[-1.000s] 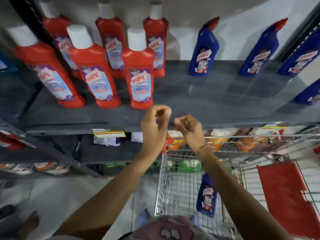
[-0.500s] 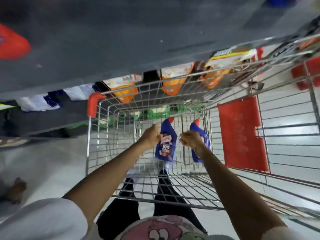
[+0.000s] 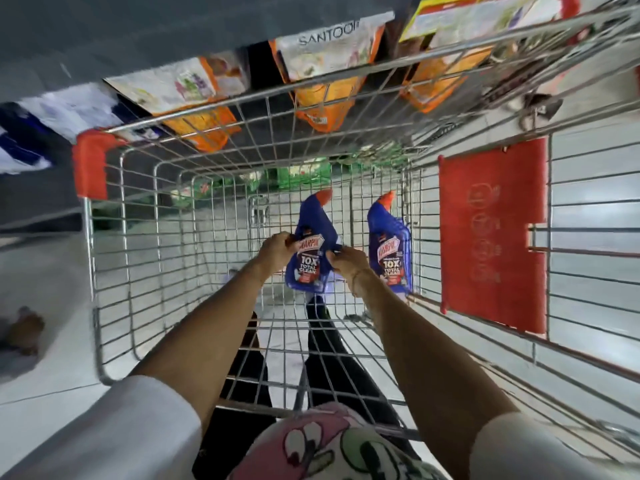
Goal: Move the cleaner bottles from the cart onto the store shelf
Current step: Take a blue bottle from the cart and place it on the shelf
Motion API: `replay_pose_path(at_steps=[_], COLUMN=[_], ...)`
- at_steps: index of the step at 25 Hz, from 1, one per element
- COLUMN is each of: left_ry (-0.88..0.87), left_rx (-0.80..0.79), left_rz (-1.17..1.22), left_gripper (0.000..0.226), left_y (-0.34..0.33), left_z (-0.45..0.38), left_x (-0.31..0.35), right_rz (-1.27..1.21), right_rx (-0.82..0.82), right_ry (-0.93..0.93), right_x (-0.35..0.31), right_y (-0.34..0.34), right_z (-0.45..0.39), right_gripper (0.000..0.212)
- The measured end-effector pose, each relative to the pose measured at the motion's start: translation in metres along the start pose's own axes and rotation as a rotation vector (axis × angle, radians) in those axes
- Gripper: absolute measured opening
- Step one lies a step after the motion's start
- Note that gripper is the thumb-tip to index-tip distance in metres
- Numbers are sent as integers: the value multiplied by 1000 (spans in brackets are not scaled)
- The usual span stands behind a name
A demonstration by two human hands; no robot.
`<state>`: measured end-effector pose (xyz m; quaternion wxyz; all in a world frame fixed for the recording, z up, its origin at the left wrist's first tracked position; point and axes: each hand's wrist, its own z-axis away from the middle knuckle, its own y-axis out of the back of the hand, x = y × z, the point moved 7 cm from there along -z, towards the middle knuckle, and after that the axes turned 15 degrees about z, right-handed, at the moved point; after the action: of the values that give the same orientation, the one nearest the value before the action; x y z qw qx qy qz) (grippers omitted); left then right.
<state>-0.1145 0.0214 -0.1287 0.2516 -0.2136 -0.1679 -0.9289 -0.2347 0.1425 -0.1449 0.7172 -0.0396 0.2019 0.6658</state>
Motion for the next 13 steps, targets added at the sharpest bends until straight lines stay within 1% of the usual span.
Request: replay_pose_path(at_steps=[2,4,6,7,9,10,12,13], left_ry=[-16,2,-8,-40,-144,-201,-295,-354], left_rx=[-14,-52,-62,-55,-46,-35,-6,5], left_rz=[57,230,337,362,432,453,485,513], left_gripper=[29,25,26,27,30,32,35,34], left_y=[-2,-3,0,4,13,21,46,62], left_z=[1,11,27,37,56,67,88,103], left_x=[-3,-4,8,20,46,59,80,94], right_rz=[2,-160,-289,-310,-374,-400,-349,-336], right_rx=[-21,-54,-56,-51,-86,-98,-80,-68], right_ry=[-30,-33,0,47,140,188,308,405], right_x=[5,6,3,-5,-26,-40,-73,-94], right_y=[4,6,12,20,32,38,48,52], right_z=[4,16,24,30,42,51,71,86], right_gripper=[34,36,36,33,20,21,28,32])
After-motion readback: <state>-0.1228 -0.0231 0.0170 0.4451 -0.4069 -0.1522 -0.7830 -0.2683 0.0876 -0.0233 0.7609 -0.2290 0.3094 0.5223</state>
